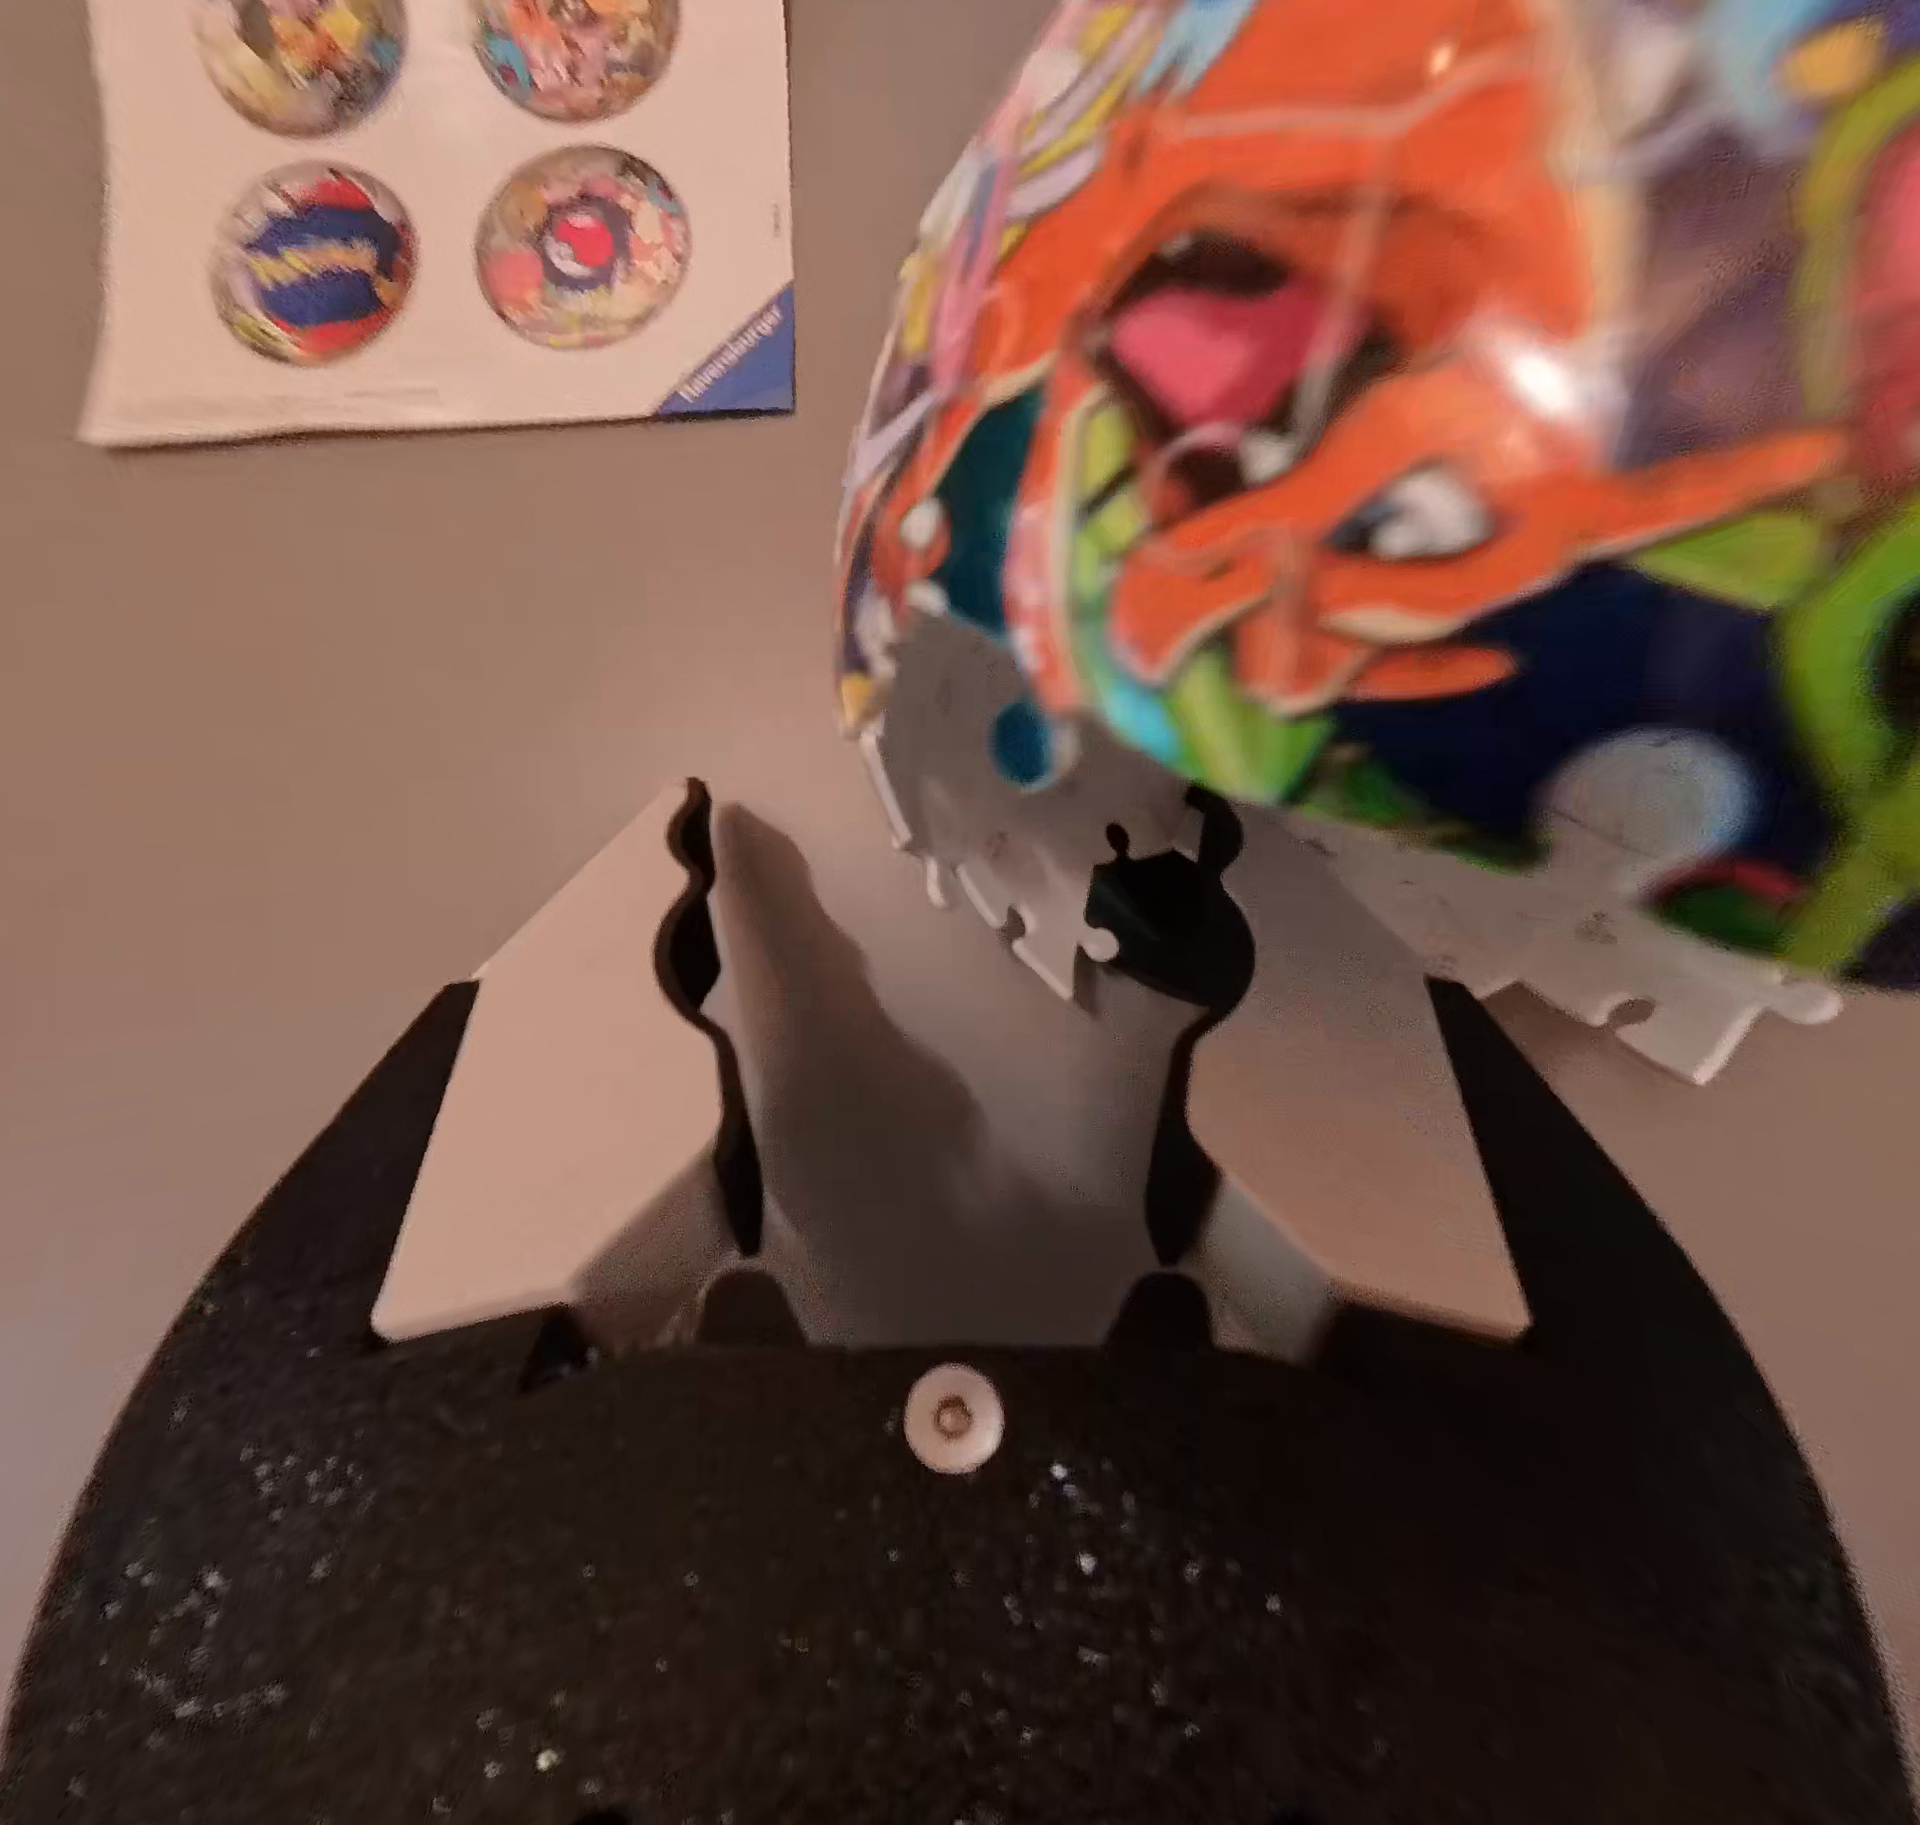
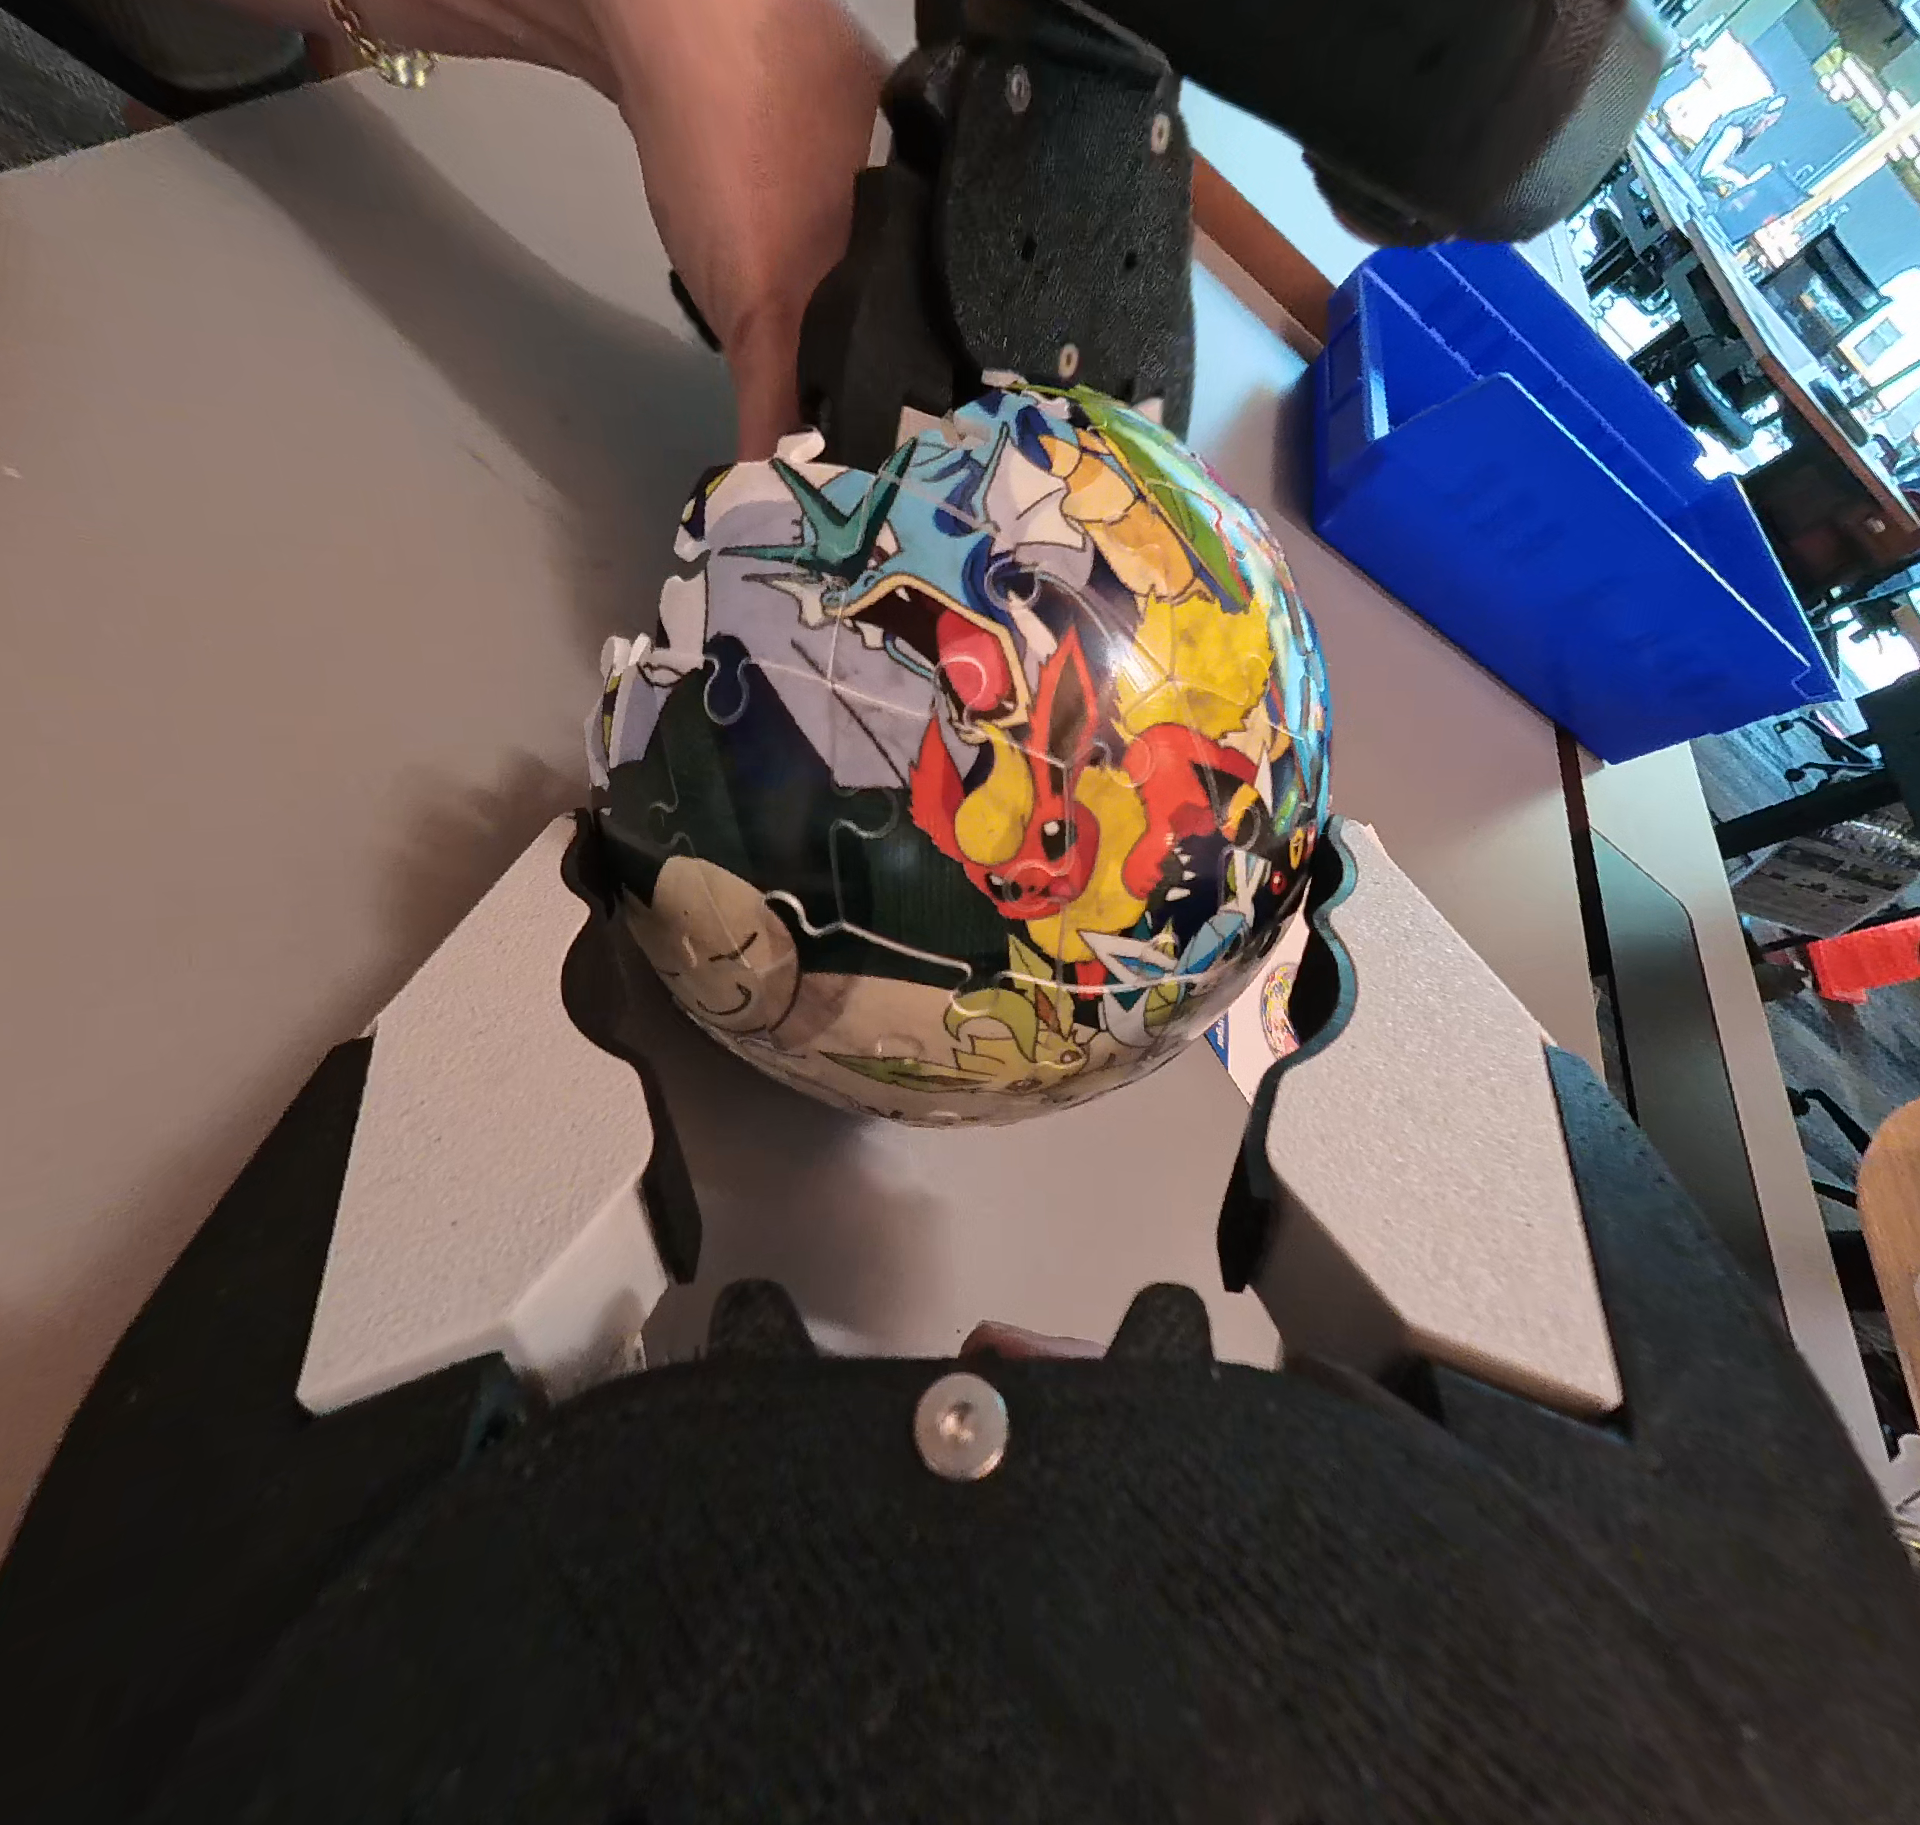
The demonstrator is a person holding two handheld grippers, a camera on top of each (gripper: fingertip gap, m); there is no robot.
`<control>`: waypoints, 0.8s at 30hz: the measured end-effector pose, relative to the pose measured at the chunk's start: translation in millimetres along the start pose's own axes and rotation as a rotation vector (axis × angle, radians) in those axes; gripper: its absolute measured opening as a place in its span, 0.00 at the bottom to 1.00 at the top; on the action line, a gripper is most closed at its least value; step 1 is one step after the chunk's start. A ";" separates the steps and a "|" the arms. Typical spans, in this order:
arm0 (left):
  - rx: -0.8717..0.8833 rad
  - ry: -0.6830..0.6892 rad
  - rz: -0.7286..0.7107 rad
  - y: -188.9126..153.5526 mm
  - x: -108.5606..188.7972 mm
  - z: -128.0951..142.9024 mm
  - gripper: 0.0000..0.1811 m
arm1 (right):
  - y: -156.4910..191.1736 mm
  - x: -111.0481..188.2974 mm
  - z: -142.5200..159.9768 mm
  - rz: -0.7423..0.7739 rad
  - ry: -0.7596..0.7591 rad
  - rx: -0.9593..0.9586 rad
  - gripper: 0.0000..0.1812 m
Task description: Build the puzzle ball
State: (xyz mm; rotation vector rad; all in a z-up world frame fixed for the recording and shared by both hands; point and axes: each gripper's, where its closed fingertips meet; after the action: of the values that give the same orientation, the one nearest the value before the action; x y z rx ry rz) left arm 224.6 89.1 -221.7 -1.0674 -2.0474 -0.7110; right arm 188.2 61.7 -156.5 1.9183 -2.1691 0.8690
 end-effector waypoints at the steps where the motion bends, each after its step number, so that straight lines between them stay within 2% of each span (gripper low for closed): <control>1: -0.034 0.002 -0.040 3.8 2.2 -1.3 0.53 | 0.2 -0.5 -0.1 -0.001 0.001 0.001 0.72; 3: -0.019 -0.017 -0.061 7.3 8.4 -3.6 0.54 | 0.3 -0.3 0.6 -0.001 0.010 0.006 0.72; 6: 0.078 -0.097 0.017 3.9 17.9 -8.7 0.45 | -0.3 1.5 1.3 0.002 0.016 0.016 0.71; 11: 0.055 -0.019 0.050 -4.2 14.4 7.5 0.46 | 0.3 0.3 0.4 0.002 0.016 0.019 0.71; 17: 0.030 0.023 0.038 -6.3 12.3 9.1 0.46 | 0.9 -0.5 -0.2 0.005 0.013 0.022 0.71; 24: 0.094 0.030 0.092 -9.4 7.2 10.3 0.44 | 1.3 -1.5 0.1 0.008 0.013 0.027 0.71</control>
State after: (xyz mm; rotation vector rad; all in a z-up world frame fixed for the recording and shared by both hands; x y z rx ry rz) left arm 210.2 95.2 -223.6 -1.0826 -1.9724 -0.5749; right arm 187.3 63.0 -157.7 1.9117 -2.1703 0.9137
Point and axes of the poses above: each gripper's, where its closed fingertips meet, x back along the fingers, z out of its underside, y = z × x across the jaws, and after that the axes turned 10 degrees about -x, right-handed
